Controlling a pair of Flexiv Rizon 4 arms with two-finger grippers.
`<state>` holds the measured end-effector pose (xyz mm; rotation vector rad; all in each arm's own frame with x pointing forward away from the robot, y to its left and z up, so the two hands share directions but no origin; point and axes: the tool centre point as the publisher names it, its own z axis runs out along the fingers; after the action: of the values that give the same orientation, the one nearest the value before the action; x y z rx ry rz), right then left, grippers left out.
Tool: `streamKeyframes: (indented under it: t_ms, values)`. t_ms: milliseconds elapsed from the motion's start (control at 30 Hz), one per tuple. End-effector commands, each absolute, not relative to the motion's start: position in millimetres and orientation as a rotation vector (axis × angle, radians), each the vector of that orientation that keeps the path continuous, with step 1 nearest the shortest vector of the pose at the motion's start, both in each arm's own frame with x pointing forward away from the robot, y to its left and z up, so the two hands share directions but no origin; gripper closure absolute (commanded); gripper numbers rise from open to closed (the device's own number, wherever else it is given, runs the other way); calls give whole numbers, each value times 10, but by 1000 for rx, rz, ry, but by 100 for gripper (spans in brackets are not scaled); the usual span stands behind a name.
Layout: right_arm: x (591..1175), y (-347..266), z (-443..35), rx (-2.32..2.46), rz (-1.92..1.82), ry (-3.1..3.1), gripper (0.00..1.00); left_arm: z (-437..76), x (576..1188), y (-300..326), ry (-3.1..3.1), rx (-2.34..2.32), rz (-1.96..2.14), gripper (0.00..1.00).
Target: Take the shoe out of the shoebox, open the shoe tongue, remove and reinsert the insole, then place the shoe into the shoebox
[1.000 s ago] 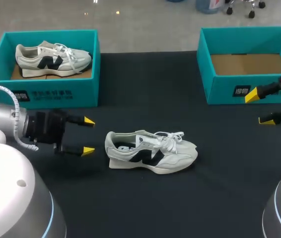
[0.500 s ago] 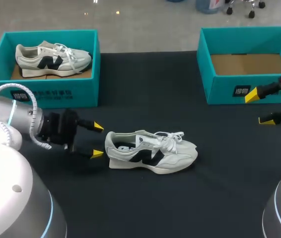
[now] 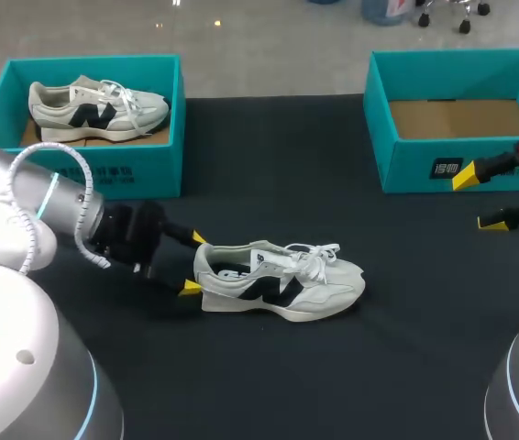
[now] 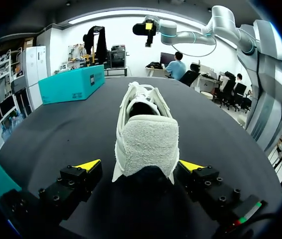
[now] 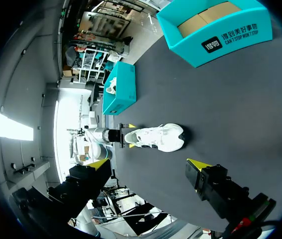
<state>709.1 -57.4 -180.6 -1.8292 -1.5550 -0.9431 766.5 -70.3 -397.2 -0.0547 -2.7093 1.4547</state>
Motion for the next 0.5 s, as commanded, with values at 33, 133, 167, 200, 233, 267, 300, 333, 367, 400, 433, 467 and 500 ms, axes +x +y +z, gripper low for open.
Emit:
streamKeyframes:
  t_ms: [33,133,167,200,233,267,300,333,367,400,433,467,500]
  values:
    - [7090,-573,-1811,-1831,-942,-1555,0,-3985,7652,-755,-2708,-59,1438,0]
    - [7090,-573,-1811,-1831,-942,-1555,0,-4016,7633,-785,-2706,-54,1439,0]
    - [7090,-573,-1811,-1831,-942,-1555,0,-4031,7626,-796,-2700,-36,1452,0]
    - [7090,-573,-1811,-1831,-942,-1555,0,-4048,7622,-806,-2699,-35,1452,0]
    - [7090,-573,-1811,-1831,-942,-1555,0,-4066,7615,-819,-2699,-30,1454,0]
    - [7090,-573,-1811,-1831,-942,-1555,0,-4083,7612,-833,-2700,-20,1458,0]
    - [7090,-573,-1811,-1831,-942,-1555,0,-4098,7608,-846,-2703,-14,1460,0]
    - [7090,-573,-1811,-1831,-942,-1555,0,-4111,7608,-857,-2703,-4,1467,0]
    - [7090,-573,-1811,-1831,-942,-1555,0,-4125,7608,-870,-2704,1,1467,0]
    - [7090,-573,-1811,-1831,-942,-1555,0,-4133,7606,-883,-2703,2,1466,0]
    - [7090,-573,-1811,-1831,-942,-1555,0,-4140,7607,-894,-2704,7,1469,0]
    - [7090,-573,-1811,-1831,-942,-1555,0,-4145,7610,-904,-2705,9,1469,0]
    - [7090,-573,-1811,-1831,-942,-1555,0,-4148,7612,-914,-2706,10,1469,0]
